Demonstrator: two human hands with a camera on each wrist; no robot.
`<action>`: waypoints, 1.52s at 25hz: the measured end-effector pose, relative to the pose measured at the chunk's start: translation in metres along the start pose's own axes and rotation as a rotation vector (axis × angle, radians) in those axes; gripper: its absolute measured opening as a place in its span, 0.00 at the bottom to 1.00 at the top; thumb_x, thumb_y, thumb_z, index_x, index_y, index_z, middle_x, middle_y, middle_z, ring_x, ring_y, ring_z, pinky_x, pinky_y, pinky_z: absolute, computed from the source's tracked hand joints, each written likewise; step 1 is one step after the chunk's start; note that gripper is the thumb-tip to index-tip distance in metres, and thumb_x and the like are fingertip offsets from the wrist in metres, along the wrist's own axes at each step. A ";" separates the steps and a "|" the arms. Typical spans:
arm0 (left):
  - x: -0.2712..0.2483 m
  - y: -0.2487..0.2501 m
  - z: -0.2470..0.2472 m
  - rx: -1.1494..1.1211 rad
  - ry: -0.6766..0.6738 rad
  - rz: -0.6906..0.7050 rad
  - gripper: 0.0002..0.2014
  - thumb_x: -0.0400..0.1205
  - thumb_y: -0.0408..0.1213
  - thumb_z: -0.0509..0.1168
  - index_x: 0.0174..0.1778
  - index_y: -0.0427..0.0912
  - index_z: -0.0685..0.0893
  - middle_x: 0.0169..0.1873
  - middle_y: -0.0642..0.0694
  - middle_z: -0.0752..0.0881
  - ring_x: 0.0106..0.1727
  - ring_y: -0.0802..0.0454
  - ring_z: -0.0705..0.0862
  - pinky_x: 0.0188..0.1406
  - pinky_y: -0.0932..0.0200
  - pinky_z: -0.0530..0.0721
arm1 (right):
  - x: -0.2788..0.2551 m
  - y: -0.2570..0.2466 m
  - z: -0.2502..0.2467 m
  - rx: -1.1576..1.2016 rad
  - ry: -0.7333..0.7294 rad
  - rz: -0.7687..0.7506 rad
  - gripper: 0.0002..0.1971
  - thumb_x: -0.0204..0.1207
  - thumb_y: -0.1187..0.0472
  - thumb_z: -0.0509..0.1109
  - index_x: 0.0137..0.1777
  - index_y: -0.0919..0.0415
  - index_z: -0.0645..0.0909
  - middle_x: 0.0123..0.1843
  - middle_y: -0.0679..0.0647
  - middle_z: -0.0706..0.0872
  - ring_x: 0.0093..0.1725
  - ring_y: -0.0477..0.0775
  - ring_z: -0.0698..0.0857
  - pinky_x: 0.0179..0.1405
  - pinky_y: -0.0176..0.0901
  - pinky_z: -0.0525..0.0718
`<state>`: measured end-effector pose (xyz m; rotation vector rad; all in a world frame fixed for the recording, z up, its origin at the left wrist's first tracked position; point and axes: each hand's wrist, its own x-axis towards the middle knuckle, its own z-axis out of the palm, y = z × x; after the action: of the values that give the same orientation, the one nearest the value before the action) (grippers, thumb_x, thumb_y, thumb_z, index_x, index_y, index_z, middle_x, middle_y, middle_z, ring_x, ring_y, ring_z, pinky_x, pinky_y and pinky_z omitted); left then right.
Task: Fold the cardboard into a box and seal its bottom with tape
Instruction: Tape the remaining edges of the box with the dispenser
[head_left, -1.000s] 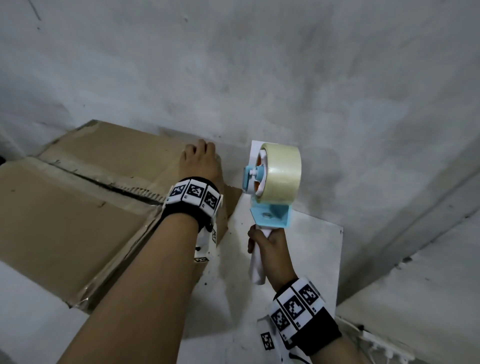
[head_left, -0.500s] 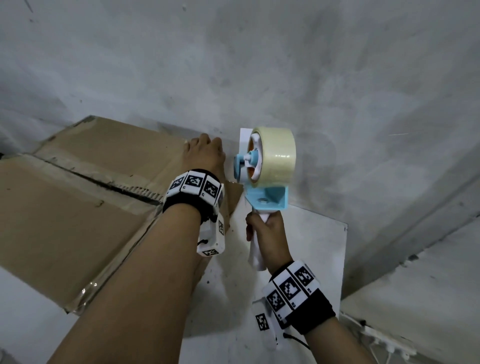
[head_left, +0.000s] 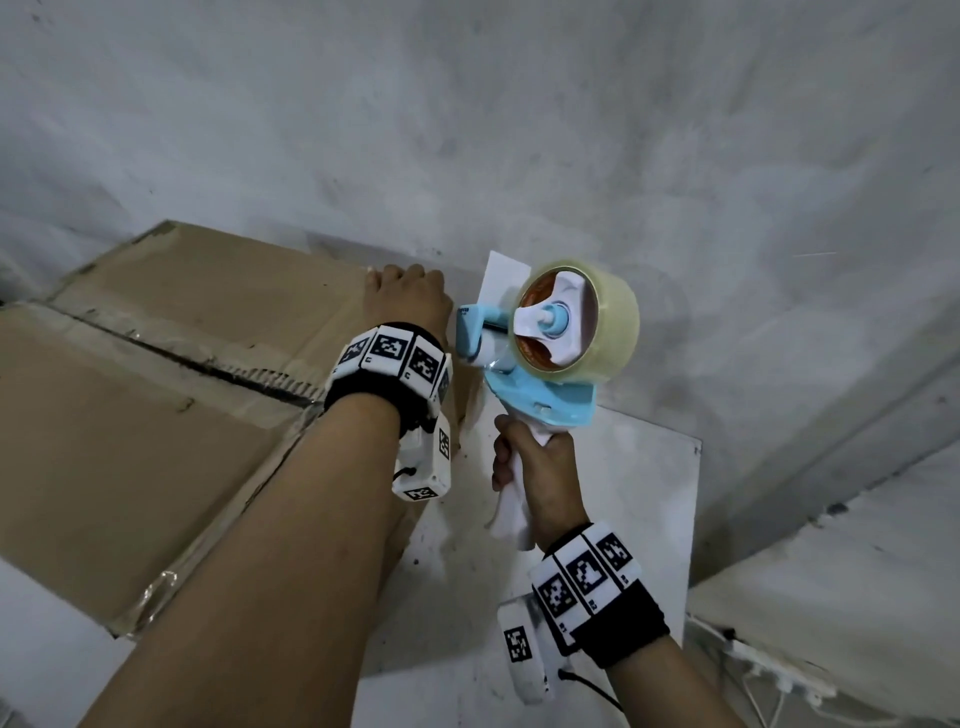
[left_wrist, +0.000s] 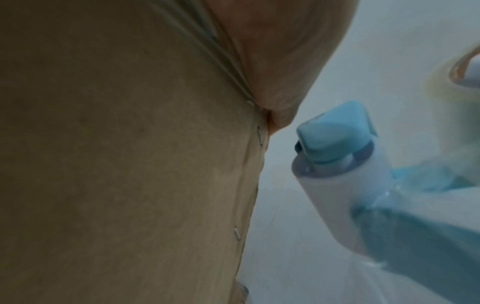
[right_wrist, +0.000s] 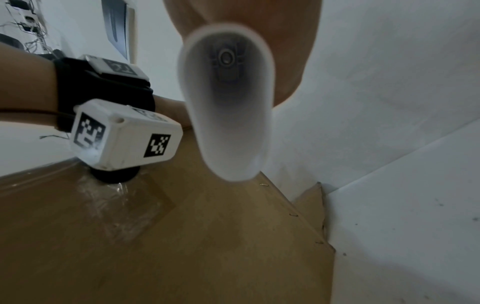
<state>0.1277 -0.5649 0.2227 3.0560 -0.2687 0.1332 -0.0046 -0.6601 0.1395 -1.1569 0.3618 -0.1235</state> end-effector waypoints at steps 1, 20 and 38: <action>0.001 0.001 0.001 -0.011 0.017 -0.010 0.15 0.83 0.34 0.52 0.61 0.34 0.77 0.63 0.35 0.80 0.69 0.36 0.71 0.78 0.42 0.57 | 0.001 0.001 -0.002 0.006 -0.002 0.005 0.11 0.77 0.73 0.62 0.34 0.64 0.76 0.16 0.49 0.73 0.15 0.47 0.69 0.16 0.35 0.69; -0.016 0.004 -0.007 -0.094 0.032 -0.043 0.26 0.86 0.39 0.53 0.79 0.35 0.57 0.78 0.36 0.63 0.81 0.42 0.57 0.81 0.47 0.48 | -0.018 -0.009 -0.015 -0.004 0.018 -0.010 0.12 0.76 0.72 0.64 0.32 0.61 0.76 0.17 0.49 0.73 0.15 0.48 0.68 0.21 0.38 0.67; -0.266 -0.095 0.020 -0.168 0.530 -0.042 0.21 0.77 0.24 0.56 0.67 0.30 0.77 0.64 0.33 0.82 0.66 0.35 0.80 0.70 0.37 0.70 | -0.152 -0.014 0.014 -0.026 -0.121 -0.046 0.13 0.76 0.72 0.64 0.31 0.60 0.76 0.20 0.52 0.69 0.15 0.47 0.65 0.22 0.37 0.61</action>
<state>-0.1148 -0.4282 0.1723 2.7257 -0.1670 0.8487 -0.1411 -0.6110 0.1904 -1.1927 0.2305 -0.0884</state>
